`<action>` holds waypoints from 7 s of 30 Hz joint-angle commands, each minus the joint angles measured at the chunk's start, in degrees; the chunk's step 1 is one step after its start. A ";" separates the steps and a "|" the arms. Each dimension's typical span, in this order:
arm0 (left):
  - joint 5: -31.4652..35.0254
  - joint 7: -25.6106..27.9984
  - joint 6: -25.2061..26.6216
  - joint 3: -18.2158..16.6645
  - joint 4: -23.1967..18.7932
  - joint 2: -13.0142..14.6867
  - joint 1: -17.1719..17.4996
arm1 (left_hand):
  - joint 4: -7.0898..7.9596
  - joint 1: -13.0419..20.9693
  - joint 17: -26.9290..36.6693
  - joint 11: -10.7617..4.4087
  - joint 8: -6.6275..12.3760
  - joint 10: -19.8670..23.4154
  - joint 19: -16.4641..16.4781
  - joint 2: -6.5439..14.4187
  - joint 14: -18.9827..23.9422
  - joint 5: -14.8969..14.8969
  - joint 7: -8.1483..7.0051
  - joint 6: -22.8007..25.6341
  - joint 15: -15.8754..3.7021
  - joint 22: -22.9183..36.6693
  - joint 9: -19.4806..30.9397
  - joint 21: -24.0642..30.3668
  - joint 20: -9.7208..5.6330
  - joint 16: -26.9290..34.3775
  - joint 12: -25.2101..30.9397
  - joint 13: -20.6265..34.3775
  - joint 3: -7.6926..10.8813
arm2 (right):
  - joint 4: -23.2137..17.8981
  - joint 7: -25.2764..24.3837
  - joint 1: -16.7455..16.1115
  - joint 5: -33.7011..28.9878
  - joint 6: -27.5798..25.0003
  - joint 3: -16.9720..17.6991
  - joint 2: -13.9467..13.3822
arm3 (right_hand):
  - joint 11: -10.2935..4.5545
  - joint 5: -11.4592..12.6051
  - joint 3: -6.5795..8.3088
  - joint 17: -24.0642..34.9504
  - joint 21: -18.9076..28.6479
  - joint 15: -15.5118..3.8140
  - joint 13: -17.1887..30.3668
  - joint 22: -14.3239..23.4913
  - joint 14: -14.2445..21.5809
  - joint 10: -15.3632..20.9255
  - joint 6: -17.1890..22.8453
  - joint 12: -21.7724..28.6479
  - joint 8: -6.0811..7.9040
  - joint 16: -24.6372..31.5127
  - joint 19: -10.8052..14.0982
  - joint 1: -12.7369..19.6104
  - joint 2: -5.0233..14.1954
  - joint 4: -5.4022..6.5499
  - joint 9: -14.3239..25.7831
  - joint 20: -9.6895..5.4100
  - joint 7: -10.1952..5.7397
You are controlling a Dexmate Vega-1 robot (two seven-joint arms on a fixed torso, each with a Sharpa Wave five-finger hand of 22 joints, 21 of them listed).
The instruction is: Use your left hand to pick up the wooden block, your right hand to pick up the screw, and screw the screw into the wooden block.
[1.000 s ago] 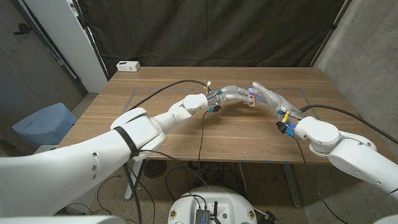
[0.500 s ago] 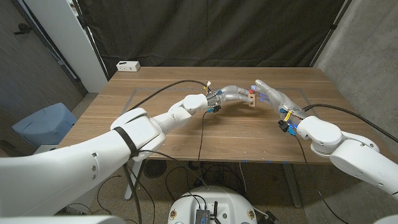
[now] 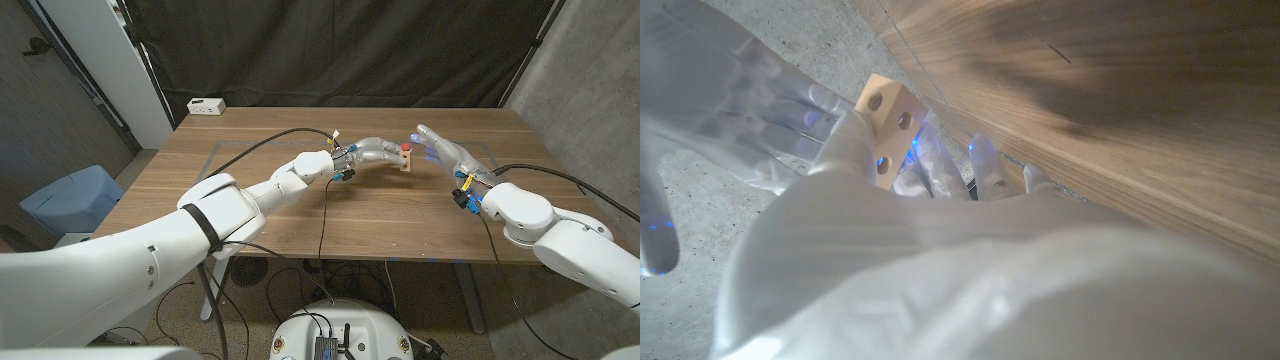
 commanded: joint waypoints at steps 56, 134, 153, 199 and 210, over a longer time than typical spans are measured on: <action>-0.14 0.53 2.45 0.42 0.32 -0.08 -0.58 | -0.01 -0.21 0.17 0.11 0.40 -0.20 0.04 0.04 0.08 0.37 -0.08 0.23 0.07 0.12 0.24 0.23 0.30 0.00 0.04 0.01 0.39 | 4.25 2.84 5.94 2.13 0.08 -5.86 -0.44 | -0.35 0.47 -0.79 0.04 0.18 0.26 0.11 0.18 -8.12 -5.19 0.40 0.27 0.27 0.22 -0.69 -0.66 -0.47 0.76 0.09 0.11 0.50; 0.73 1.30 2.87 1.15 0.32 -0.46 -1.03 | -0.12 -0.10 0.14 -0.03 0.60 0.59 0.21 -0.07 0.37 0.38 0.13 0.67 -0.01 0.12 0.24 0.30 0.40 0.10 0.33 0.00 0.45 | -2.40 0.64 -2.01 2.35 -1.77 -0.16 -2.96 | -0.37 0.72 -1.00 0.01 0.24 0.20 0.11 0.17 -8.07 -5.18 0.58 0.34 0.29 0.28 -0.83 -0.66 -0.28 1.00 0.09 0.11 0.43; 2.11 2.13 1.75 2.26 0.12 0.29 -1.99 | -0.27 0.13 0.11 -0.18 0.76 2.04 0.61 -0.29 0.59 0.38 0.33 1.53 -0.17 0.11 0.22 0.39 0.20 0.12 0.73 0.00 0.47 | -1.55 -0.33 -2.22 1.11 -2.05 1.91 -1.66 | -0.39 0.79 -1.01 -0.02 0.30 0.13 0.10 0.17 -7.88 -5.03 0.51 0.40 0.26 0.35 -0.72 -0.55 -0.23 1.00 0.09 0.06 0.48; 4.01 1.19 -1.46 1.72 -1.24 1.98 -1.94 | -0.07 -0.20 0.18 0.03 0.52 1.82 0.49 -0.51 0.52 0.36 0.53 1.22 0.13 0.12 0.22 0.29 0.53 0.11 0.47 0.14 0.26 | 0.63 3.56 10.22 -2.89 -7.63 -6.61 -4.26 | -0.33 0.85 -1.38 -0.01 0.20 0.37 0.11 0.18 -8.10 -5.12 0.45 0.35 0.25 0.27 -1.04 -0.71 -0.56 1.12 0.10 0.38 0.66; 4.23 1.12 -1.24 1.74 -1.43 2.13 -1.92 | -0.01 -0.27 0.20 -0.02 0.51 1.83 0.51 -0.46 0.49 0.38 0.44 1.24 0.22 0.12 0.22 0.29 0.54 0.11 0.44 0.16 0.24 | 0.36 3.96 11.22 -2.95 -8.68 -7.72 -4.80 | -0.24 0.87 -1.47 0.00 0.20 0.39 0.10 0.18 -8.09 -5.10 0.53 0.36 0.28 0.29 -1.09 -0.80 -0.61 1.19 0.10 0.42 0.75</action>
